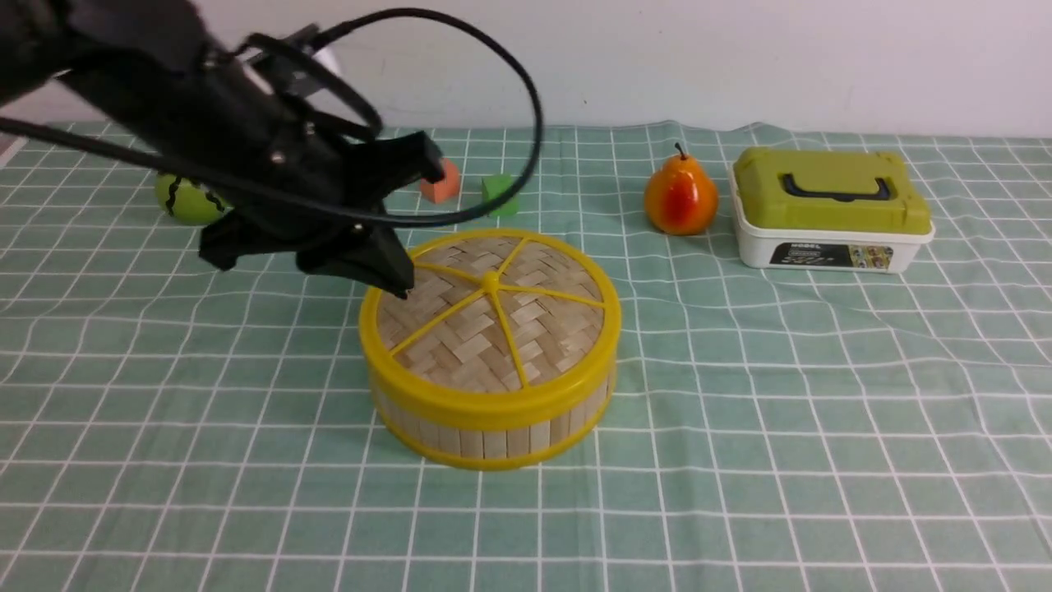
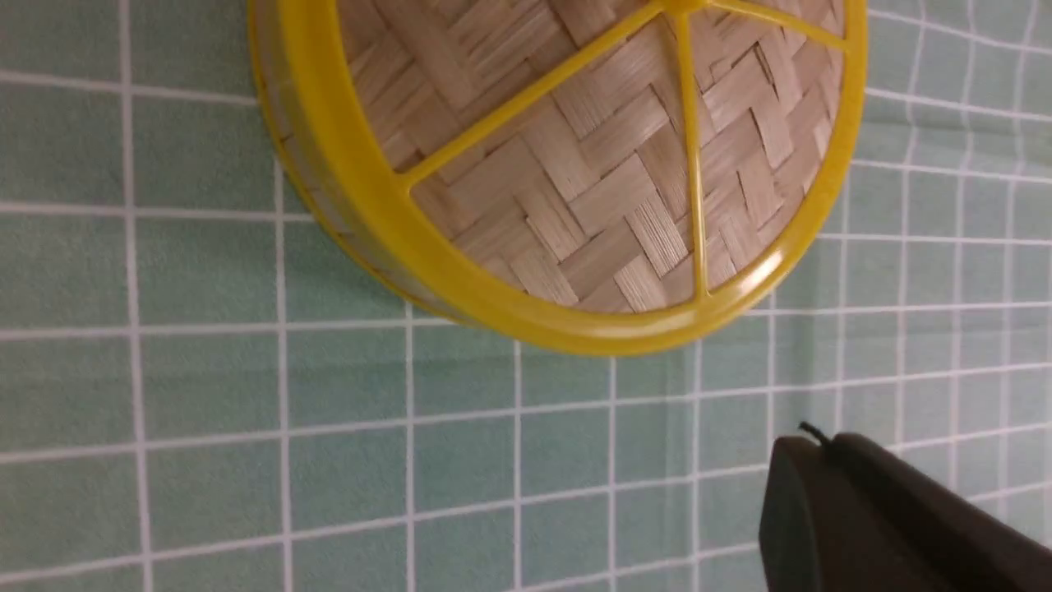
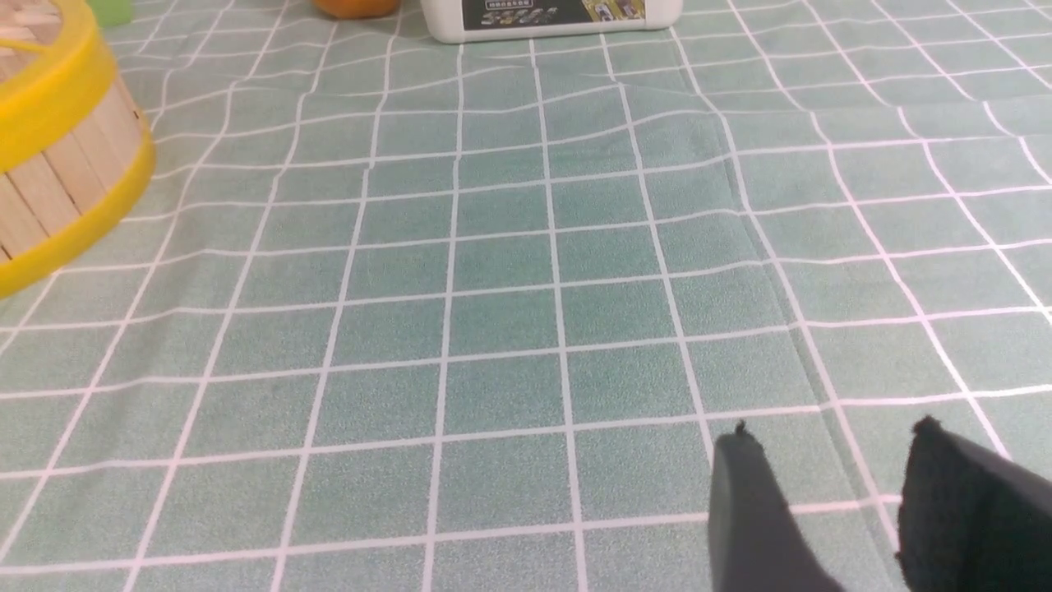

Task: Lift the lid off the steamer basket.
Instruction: Use the left arm to lift the lid of the steamer

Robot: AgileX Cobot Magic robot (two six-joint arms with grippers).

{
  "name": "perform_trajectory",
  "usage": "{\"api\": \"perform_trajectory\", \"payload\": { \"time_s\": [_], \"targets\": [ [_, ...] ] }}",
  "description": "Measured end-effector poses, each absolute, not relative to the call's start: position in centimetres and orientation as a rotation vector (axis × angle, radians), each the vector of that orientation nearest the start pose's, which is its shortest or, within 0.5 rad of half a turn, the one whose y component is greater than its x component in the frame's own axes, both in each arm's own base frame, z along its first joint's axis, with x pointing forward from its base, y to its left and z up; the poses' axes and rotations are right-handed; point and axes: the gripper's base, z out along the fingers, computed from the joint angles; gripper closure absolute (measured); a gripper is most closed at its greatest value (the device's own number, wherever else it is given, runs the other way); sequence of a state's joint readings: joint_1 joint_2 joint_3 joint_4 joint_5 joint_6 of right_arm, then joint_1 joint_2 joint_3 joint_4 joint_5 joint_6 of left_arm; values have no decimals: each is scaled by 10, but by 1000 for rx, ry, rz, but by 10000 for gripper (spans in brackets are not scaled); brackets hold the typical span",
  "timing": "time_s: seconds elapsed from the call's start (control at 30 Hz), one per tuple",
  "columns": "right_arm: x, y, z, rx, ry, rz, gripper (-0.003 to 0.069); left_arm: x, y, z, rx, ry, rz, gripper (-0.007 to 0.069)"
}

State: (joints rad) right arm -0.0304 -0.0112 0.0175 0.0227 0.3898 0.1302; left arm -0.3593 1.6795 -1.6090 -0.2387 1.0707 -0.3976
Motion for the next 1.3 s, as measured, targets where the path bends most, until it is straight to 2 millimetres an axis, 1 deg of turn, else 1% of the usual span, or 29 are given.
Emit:
{"api": "perform_trajectory", "payload": {
  "time_s": [0.13,0.17,0.2,0.23,0.27,0.3,0.33,0.37,0.4,0.43,0.5,0.57,0.6,0.67,0.77,0.9,1.07,1.2,1.3],
  "targets": [
    [52,-1,173,165,1873,91,418,354,-172,342,-55,2706,-367,637],
    [52,-1,173,165,1873,91,418,354,-173,344,-47,2697,-361,637],
    [52,-1,173,165,1873,91,418,363,-184,339,-17,2689,-308,633],
    [52,-1,173,165,1873,91,418,367,-189,337,2,2679,-281,625],
    [52,-1,173,165,1873,91,418,372,-197,334,26,2668,-255,610],
    [52,-1,173,165,1873,91,418,377,-207,331,56,2651,-230,579],
    [52,-1,173,165,1873,91,418,381,-211,327,70,2651,-212,563],
    [52,-1,173,165,1873,91,418,386,-220,324,93,2640,-204,521],
    [52,-1,173,165,1873,91,418,390,-225,319,101,2642,-196,495],
    [52,-1,173,165,1873,91,418,390,-226,318,104,2641,-193,489],
    [52,-1,173,165,1873,91,418,399,-232,311,113,2633,-177,412],
    [52,-1,173,165,1873,91,418,405,-233,304,119,2632,-147,373],
    [52,-1,173,165,1873,91,418,410,-233,298,129,2626,-98,341],
    [52,-1,173,165,1873,91,418,415,-232,287,142,2628,-43,321],
    [52,-1,173,165,1873,91,418,422,-233,274,161,2621,9,314],
    [52,-1,173,165,1873,91,418,429,-236,262,174,2611,16,314],
    [52,-1,173,165,1873,91,418,430,-238,260,176,2610,7,330],
    [52,-1,173,165,1873,91,418,430,-238,260,174,2610,3,365],
    [52,-1,173,165,1873,91,418,429,-238,260,173,2618,9,406]
  ]
}}
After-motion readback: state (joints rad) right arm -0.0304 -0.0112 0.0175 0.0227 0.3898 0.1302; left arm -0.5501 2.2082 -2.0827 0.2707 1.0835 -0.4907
